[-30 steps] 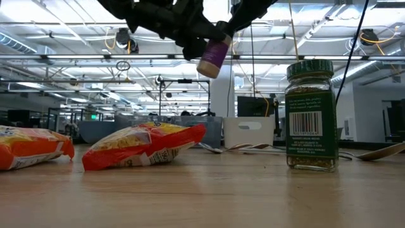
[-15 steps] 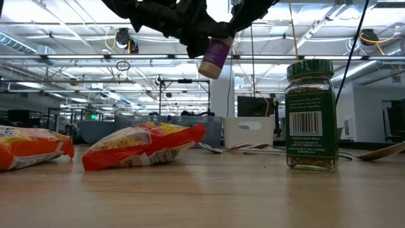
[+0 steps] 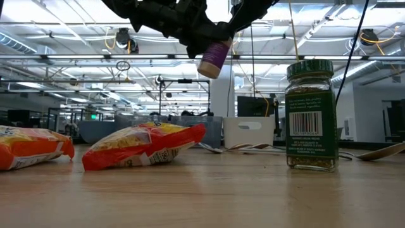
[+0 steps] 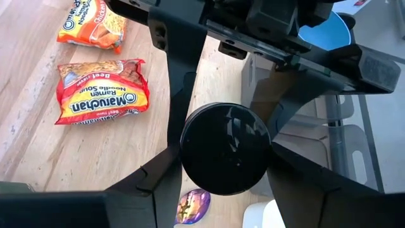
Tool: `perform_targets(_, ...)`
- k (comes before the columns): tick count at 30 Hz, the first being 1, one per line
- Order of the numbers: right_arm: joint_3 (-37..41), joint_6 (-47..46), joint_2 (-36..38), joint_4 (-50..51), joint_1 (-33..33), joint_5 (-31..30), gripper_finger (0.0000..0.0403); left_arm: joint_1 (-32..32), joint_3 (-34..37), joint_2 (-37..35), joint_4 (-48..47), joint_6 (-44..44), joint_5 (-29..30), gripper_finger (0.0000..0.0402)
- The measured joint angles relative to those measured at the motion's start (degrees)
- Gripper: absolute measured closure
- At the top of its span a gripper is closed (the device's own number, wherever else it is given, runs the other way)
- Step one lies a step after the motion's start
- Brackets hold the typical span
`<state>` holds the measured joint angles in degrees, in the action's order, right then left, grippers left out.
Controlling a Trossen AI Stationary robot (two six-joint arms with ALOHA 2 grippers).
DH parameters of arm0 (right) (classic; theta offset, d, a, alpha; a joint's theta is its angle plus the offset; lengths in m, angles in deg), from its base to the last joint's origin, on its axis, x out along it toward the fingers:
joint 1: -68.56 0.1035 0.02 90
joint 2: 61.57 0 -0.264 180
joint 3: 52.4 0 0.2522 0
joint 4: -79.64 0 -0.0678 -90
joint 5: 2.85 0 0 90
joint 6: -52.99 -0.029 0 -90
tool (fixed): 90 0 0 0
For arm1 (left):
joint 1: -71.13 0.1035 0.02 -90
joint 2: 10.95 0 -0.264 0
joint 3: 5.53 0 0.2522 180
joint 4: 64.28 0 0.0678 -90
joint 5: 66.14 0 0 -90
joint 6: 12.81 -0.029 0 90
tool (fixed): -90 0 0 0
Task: Pick & Place Food Item
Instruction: Put the purple spice bottle into the left black bin
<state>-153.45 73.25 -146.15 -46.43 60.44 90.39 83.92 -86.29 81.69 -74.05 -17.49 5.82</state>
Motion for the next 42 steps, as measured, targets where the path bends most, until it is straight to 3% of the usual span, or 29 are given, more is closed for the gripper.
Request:
perform_targets(6, 0.0, 0.0, 0.0, -0.2, 0.0, 0.0, 0.0212, 0.0, 0.0, 0.0, 0.0, -1.0, 0.0, 0.0169)
perform_targets(13, 0.0, 0.2, 0.0, -1.1, 0.0, -0.1, 0.0184, 0.0, 0.0, 0.0, 0.1, -2.3, -0.1, 0.0194)
perform_targets(20, 0.0, 0.3, 0.2, -4.0, 0.0, -0.3, 0.0171, 0.0, 0.1, 0.0, -0.2, -2.8, 0.1, 0.0183)
perform_targets(29, 0.0, 0.2, 4.6, -3.3, 1.4, -9.5, 0.0153, 0.0, 0.1, -0.1, -0.3, -4.1, -0.1, 0.0194)
perform_targets(34, 0.4, -3.0, 10.2, -0.7, 1.5, -9.2, 0.0126, 0.7, 0.1, -2.7, -2.8, -4.8, 0.0, 0.0186)
perform_targets(38, 5.4, -5.8, 15.3, -2.5, 1.5, -9.2, 0.0109, 1.1, 0.1, -6.0, -3.7, -5.8, -0.6, 0.0190)
perform_targets(42, 15.7, -8.1, 19.7, -10.8, 1.4, -9.3, 0.0104, 2.0, 0.1, -9.2, -3.4, -6.7, -3.4, 0.0194)
